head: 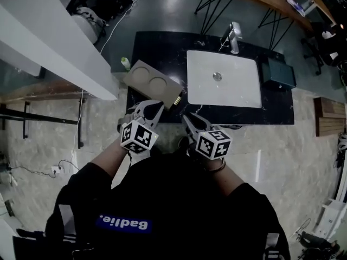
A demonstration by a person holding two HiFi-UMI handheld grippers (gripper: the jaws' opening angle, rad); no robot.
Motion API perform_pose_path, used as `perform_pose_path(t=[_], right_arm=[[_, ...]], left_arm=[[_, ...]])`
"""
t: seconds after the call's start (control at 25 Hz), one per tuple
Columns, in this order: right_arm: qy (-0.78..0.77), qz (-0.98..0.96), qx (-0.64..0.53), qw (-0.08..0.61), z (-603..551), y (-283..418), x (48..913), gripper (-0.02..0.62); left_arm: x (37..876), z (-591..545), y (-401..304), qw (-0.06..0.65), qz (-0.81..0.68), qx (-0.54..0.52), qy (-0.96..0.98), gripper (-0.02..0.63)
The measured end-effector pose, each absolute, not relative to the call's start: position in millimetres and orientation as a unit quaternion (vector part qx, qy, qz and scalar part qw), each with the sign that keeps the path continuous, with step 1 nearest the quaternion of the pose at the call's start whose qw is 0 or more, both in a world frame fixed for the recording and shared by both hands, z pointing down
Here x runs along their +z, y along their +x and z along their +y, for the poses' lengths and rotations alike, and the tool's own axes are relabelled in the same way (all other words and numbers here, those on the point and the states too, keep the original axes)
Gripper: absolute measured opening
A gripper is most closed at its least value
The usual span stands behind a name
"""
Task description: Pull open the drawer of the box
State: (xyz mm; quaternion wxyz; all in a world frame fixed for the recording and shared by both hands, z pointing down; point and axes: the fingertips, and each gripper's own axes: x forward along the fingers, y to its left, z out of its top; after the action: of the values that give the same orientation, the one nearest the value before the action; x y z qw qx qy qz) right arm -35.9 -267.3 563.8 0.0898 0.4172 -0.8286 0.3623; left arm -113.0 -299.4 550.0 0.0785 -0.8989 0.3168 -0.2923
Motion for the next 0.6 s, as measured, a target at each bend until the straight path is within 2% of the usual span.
perform_pose_path(t=[0.16,0.6], right_arm=[[0.377,-0.819,0.429,0.056,-280.2,-35.4,577.9,0.072],[0.342,-0.771,0.537,0.029,-309.3,-37.7,627.5,0.072]], left_arm=[[569.3,-313.4,-103.5,0.103,0.288,-0.345,-0.887,0.0],[608.7,-330.4,-97.4,0.198,0.239,-0.46,-0.832,0.0]])
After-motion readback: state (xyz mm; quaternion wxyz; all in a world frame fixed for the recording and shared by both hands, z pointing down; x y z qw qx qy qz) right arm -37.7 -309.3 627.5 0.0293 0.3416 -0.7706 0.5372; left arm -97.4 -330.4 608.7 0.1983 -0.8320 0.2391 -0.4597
